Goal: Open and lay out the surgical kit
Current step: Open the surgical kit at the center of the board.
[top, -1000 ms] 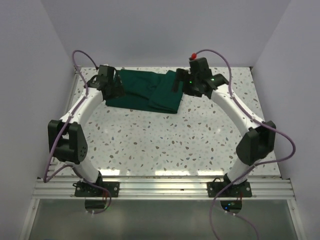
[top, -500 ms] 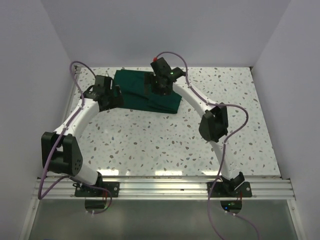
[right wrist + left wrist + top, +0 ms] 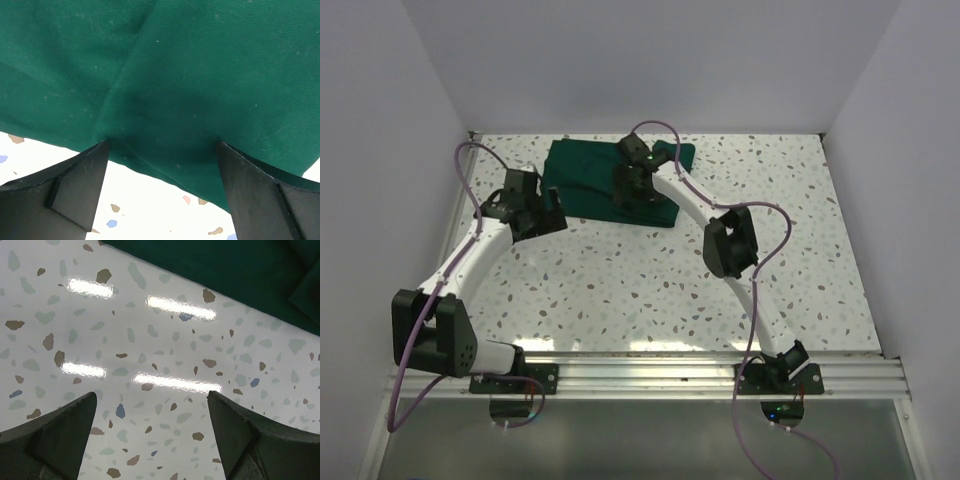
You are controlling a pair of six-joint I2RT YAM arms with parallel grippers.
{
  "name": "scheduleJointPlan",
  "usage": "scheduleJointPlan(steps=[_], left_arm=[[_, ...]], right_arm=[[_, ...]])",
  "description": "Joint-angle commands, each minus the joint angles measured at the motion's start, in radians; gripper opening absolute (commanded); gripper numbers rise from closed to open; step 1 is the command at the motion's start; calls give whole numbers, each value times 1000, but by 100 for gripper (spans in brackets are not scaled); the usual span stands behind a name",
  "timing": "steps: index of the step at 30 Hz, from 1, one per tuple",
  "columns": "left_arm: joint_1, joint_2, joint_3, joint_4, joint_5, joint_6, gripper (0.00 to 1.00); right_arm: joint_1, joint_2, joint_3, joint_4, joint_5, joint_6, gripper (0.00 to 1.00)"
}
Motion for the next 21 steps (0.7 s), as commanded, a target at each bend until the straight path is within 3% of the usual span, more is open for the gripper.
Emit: scheduleJointPlan(steps=[1, 5, 8, 9, 12, 21], left_arm=[[7, -8, -6, 43, 18, 10, 96], [7, 18, 5, 46, 27, 33, 96], [7, 33, 8, 46, 32, 43, 96], [7, 36, 8, 46, 35, 46, 95], [7, 42, 8, 48, 43, 56, 95], [7, 61, 31, 36, 53, 73, 95]], right_arm=[[26, 9, 35, -4, 46, -27, 92], [38, 33, 51, -10, 43, -23, 81], [38, 26, 17, -7, 40, -18, 55], [40, 15, 8, -6, 40, -20, 35], [37, -2, -6, -18, 61, -37, 3], [-14, -249, -122, 25, 164, -3, 0]])
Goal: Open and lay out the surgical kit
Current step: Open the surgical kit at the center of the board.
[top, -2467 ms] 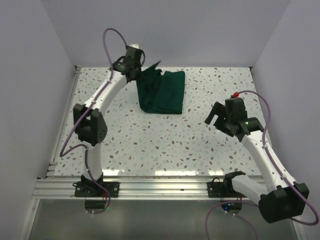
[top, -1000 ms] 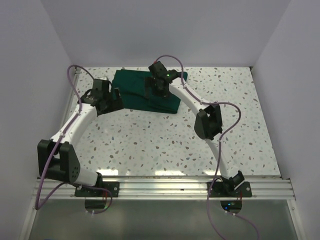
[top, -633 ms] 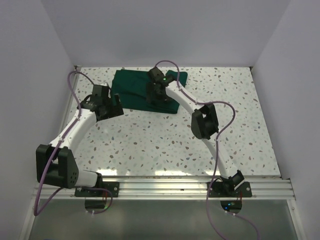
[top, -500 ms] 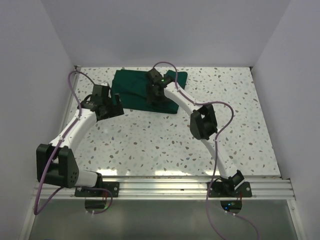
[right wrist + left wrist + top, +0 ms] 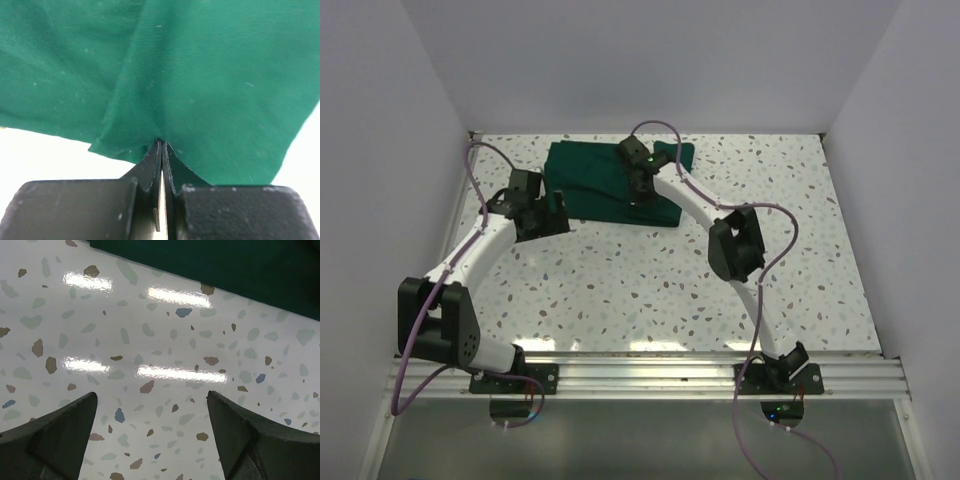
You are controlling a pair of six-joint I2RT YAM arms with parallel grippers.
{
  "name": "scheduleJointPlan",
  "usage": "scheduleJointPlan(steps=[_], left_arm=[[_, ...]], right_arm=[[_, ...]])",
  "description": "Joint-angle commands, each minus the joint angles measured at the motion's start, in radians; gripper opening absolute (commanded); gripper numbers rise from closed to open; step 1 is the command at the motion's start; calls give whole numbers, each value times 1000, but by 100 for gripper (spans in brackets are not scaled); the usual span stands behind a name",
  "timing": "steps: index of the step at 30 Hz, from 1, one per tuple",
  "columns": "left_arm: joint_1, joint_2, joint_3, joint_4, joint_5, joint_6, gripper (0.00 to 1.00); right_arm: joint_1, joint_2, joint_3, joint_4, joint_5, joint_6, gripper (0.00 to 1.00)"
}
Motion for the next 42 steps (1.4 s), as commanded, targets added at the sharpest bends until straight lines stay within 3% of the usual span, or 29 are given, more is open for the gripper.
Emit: scheduleJointPlan(steps=[1, 10, 17, 21, 24, 25, 28, 29, 31, 32, 36, 42], left_arm=[[7, 7, 42, 22, 17, 27, 95], [7, 24, 104, -3, -2, 18, 95], [6, 4, 99, -20, 4, -16, 95], [6, -24, 64, -23, 6, -30, 94], [6, -45, 39, -27, 3, -36, 94], [6, -57, 32, -32, 1, -37, 95], [6, -82, 5, -40, -6, -39, 94], [6, -90, -5, -43, -9, -42, 94], [6, -108, -18, -50, -11, -45, 94], [6, -114, -31, -50, -11, -46, 95], [6, -134, -54, -54, -9, -53, 95], [6, -146, -62, -78, -28, -48, 95]], right_arm=[[-59, -234, -73, 29, 91, 28, 0], [-214, -571, -483, 101, 160, 51, 0], [-286, -595, -701, 9, 249, 83, 0], [-342, -558, -724, -129, 347, 171, 0], [-405, -590, -747, -142, 358, 213, 0], [-425, -607, -750, -139, 370, 216, 0], [-433, -654, -732, -102, 372, 204, 17], [-433, -666, -709, -93, 360, 199, 29], [-433, -674, -684, -33, 267, 170, 42], [-433, -677, -683, 4, 222, 151, 52], [-435, -604, -611, 133, 32, 110, 55], [-464, -362, -324, 102, -25, 113, 47]])
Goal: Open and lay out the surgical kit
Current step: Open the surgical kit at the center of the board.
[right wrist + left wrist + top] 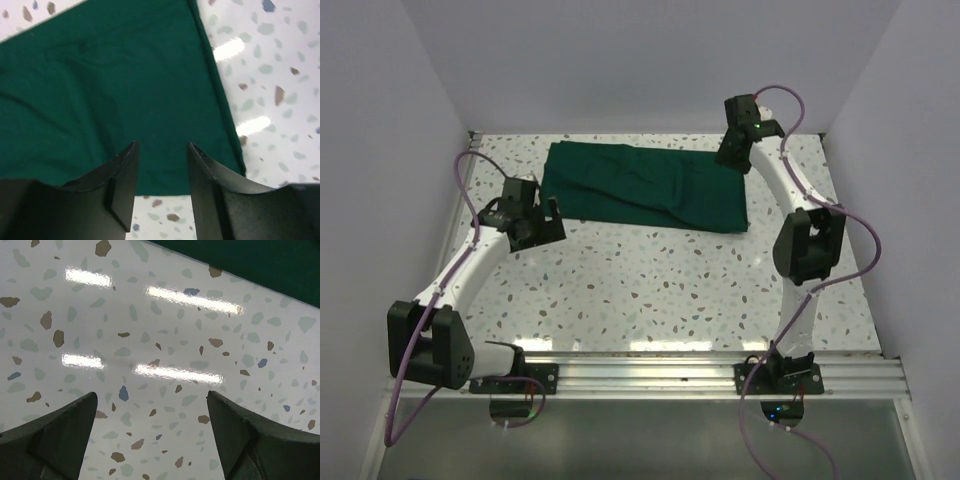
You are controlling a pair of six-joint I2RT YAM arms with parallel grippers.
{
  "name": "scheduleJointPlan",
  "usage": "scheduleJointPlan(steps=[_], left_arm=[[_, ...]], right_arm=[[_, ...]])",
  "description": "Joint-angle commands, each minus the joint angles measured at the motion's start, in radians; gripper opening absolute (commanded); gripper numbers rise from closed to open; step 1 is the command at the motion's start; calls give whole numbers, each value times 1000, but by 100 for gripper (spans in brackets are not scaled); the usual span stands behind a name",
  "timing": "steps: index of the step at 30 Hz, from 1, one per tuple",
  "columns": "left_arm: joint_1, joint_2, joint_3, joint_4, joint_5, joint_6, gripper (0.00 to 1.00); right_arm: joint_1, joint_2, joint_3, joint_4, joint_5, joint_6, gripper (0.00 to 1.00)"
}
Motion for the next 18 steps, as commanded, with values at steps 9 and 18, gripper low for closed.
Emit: scheduleJointPlan(steps=[9, 18], left_arm=[[4, -79, -75, -35, -33, -13, 95], [6, -109, -95, -73, -80, -2, 95]], right_arm=[[-105, 426, 484, -18, -147, 17, 43], [-148, 549, 528, 59, -152, 13, 43]])
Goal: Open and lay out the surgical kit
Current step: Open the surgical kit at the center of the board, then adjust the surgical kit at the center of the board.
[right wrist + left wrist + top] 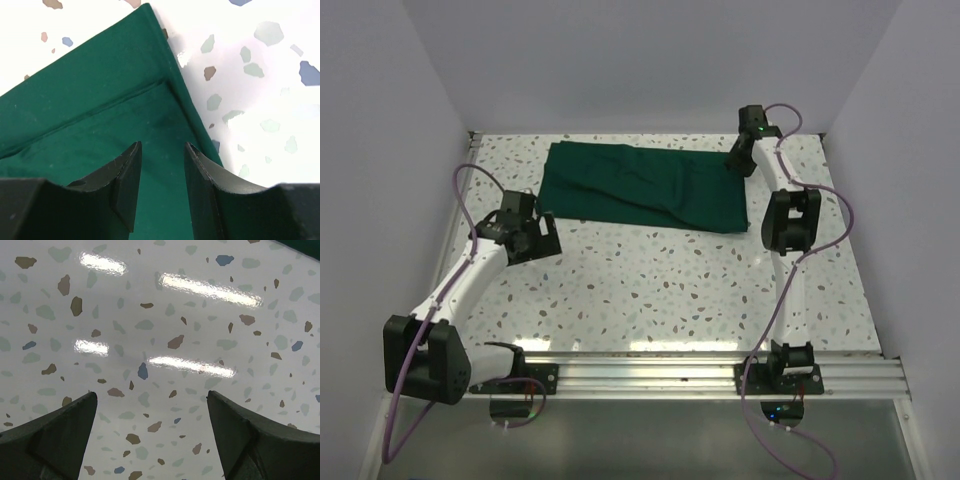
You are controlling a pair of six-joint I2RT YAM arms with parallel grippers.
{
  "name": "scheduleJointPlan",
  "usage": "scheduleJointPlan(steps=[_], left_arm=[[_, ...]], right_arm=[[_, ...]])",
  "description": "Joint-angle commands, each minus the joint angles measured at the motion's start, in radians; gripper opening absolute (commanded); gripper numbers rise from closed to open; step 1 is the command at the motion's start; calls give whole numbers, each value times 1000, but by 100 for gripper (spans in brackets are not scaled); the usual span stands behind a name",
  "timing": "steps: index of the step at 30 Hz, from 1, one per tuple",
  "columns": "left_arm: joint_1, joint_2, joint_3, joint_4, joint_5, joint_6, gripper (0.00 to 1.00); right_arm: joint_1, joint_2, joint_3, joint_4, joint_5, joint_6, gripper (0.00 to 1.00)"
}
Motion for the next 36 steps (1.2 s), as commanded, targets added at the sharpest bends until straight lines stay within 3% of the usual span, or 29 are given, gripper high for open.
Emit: scheduleJointPlan(steps=[1, 16, 26, 32, 36], left_arm=[[6, -38, -4, -24, -38, -1, 95], [6, -16, 18, -44, -45, 2, 96], [6, -42, 2, -71, -45, -21, 96], [6, -87, -16, -88, -61, -41, 96], [6, -122, -39, -93, -65, -58, 96]], right_arm=[[-9, 16, 58, 47, -10, 0, 43], [-48, 50, 18, 63, 79, -68, 59], [-51, 92, 35, 65, 30, -56, 54], [-51, 1, 78, 35, 130, -59, 53], [-49, -46, 92, 109, 42, -42, 51]])
